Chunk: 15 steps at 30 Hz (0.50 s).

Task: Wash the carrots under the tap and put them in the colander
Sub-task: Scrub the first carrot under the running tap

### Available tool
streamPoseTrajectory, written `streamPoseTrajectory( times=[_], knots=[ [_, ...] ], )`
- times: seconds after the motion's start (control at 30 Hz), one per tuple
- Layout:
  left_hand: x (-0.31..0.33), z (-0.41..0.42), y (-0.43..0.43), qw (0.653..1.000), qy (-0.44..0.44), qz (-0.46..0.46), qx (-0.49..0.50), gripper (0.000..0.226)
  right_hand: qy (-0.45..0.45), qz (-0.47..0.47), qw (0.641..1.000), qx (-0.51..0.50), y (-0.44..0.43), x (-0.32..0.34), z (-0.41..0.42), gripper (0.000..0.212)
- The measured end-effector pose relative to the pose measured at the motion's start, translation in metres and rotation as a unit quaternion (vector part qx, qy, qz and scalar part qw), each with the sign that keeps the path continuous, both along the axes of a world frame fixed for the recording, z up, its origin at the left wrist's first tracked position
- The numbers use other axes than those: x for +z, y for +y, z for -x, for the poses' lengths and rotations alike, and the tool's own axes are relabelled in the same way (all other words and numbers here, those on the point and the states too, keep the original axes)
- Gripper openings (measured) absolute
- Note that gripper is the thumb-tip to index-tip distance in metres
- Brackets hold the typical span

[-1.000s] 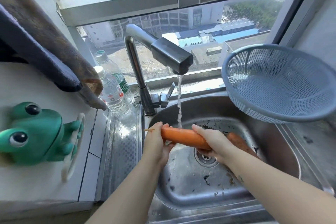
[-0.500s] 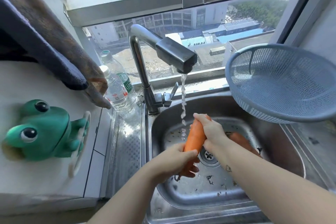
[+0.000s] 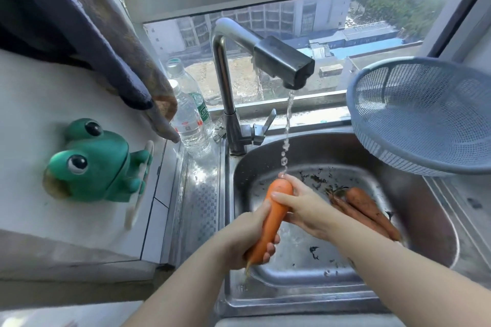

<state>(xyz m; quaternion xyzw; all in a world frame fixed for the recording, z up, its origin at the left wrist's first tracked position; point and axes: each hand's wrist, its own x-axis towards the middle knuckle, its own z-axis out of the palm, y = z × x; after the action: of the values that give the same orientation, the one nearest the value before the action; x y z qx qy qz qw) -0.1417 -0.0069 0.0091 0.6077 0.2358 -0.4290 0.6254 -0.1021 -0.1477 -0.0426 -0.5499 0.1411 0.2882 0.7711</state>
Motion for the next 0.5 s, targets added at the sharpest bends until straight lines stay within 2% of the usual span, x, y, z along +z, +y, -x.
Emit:
streamPoseTrajectory(
  times=[0.07, 0.13, 0.27, 0.37, 0.43, 0.5],
  knots=[
    [0.002, -0.001, -0.006, 0.999, -0.028, -0.020, -0.008, 0.057, -0.011, 0.036, 0.998, -0.041, 0.005, 0.002, -0.002, 0.038],
    [0.004, -0.002, -0.006, 0.999, -0.035, -0.020, -0.006, 0.052, -0.006, 0.030, 0.999, -0.042, 0.002, 0.006, -0.006, 0.030],
    [0.008, -0.004, 0.000, 1.000, -0.029, -0.002, -0.010, 0.050, 0.006, -0.059, 0.998, 0.024, -0.018, 0.009, -0.012, 0.046],
    [0.013, -0.005, -0.006, 0.998, -0.055, -0.017, -0.010, 0.050, -0.031, -0.001, 0.999, 0.011, -0.015, 0.011, -0.011, 0.048],
    [0.013, -0.005, -0.009, 0.997, -0.070, -0.031, -0.014, 0.051, -0.053, 0.046, 0.997, -0.020, -0.007, 0.014, -0.011, 0.033],
    [0.014, -0.004, -0.010, 0.996, -0.075, -0.040, -0.016, 0.051, -0.047, 0.053, 0.997, -0.041, -0.002, 0.016, -0.012, 0.021]
  ],
)
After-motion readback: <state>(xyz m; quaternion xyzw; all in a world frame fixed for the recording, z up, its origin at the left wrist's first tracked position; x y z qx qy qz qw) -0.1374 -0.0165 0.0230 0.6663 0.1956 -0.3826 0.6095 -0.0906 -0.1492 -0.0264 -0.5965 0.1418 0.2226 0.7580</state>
